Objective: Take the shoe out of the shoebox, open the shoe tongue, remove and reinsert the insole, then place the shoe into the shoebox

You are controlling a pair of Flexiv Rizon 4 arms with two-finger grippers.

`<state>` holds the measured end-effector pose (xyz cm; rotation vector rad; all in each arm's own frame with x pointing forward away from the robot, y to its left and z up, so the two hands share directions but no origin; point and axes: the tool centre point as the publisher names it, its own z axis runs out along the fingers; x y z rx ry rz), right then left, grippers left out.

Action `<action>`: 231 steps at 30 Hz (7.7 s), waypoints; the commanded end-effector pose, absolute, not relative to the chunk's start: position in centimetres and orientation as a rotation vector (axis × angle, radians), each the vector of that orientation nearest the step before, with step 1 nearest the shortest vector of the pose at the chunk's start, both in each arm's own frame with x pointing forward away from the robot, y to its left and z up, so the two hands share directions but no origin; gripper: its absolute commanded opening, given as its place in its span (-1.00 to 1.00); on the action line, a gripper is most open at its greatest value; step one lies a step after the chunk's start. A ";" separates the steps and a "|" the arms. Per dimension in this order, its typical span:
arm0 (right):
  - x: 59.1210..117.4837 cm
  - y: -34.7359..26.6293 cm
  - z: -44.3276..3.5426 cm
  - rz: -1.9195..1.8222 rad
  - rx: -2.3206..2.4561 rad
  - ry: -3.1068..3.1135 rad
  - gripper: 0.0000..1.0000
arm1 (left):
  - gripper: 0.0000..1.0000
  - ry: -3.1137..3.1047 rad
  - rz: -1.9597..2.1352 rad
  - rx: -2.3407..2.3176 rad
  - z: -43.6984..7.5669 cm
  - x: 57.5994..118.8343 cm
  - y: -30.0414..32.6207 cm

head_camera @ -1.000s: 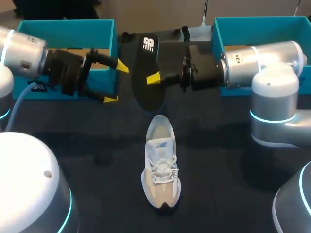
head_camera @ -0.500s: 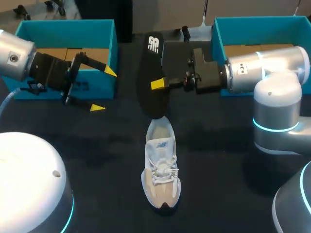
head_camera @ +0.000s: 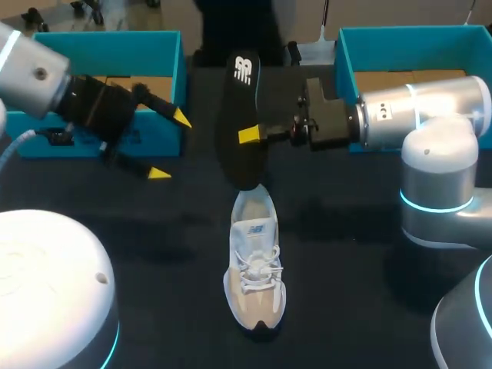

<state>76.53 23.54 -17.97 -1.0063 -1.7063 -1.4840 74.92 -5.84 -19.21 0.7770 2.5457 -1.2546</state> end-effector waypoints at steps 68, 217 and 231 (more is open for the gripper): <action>77.9 22.1 -25.8 -1.906 -0.894 -1.813 -1.00 | 1.00 3.062 -0.771 0.156 -34.1 72.8 -11.2; 72.9 22.7 -31.9 -1.779 -0.558 -1.906 -0.51 | 1.00 3.062 -0.772 0.164 -35.8 73.3 -12.1; 74.8 23.7 -31.3 -1.778 -0.549 -1.900 -0.39 | 1.00 3.062 -0.772 0.164 -35.8 73.3 -12.1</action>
